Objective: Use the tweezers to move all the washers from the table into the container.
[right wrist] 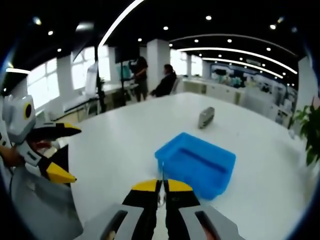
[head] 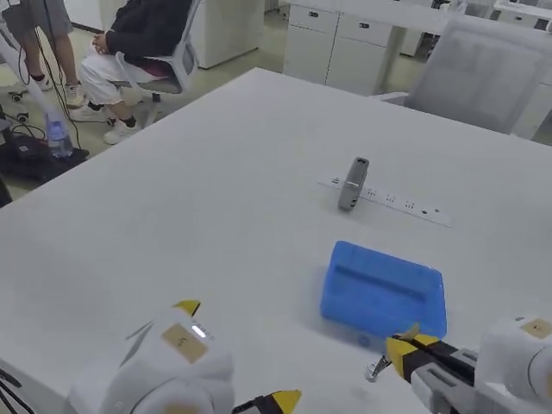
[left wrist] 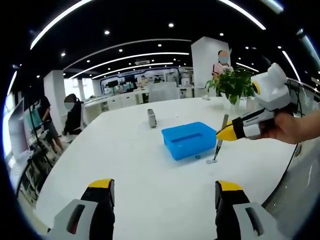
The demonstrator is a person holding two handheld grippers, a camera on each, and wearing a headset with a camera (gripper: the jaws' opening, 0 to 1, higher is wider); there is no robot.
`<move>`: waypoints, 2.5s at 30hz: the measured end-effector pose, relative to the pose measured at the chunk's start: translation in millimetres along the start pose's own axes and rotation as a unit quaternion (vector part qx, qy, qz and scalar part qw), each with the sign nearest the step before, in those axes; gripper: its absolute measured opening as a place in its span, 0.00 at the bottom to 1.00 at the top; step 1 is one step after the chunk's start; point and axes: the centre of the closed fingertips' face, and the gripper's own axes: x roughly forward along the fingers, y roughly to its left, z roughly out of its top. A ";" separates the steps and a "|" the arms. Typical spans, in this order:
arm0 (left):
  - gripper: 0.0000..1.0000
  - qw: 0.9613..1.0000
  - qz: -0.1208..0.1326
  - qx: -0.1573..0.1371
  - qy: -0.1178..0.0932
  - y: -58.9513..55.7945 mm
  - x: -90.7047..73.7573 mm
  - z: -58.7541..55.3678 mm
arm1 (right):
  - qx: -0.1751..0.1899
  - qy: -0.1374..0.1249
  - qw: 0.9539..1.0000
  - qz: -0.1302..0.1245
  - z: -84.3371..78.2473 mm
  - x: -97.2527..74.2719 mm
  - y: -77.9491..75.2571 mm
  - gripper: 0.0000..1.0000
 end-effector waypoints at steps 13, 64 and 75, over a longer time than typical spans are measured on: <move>0.84 1.000 -0.001 0.002 0.003 -0.8 0.0 -0.9 | -0.033 -0.049 0.998 -0.003 56.6 -3.0 -14.7 0.01; 0.83 1.000 -0.003 0.007 0.016 -1.4 1.7 -5.5 | -0.019 0.007 0.999 -0.041 13.3 78.1 -53.4 0.01; 0.82 1.000 -0.003 0.006 0.014 -1.4 1.6 -5.0 | 0.020 -0.060 0.997 -0.034 50.0 44.6 -48.3 0.01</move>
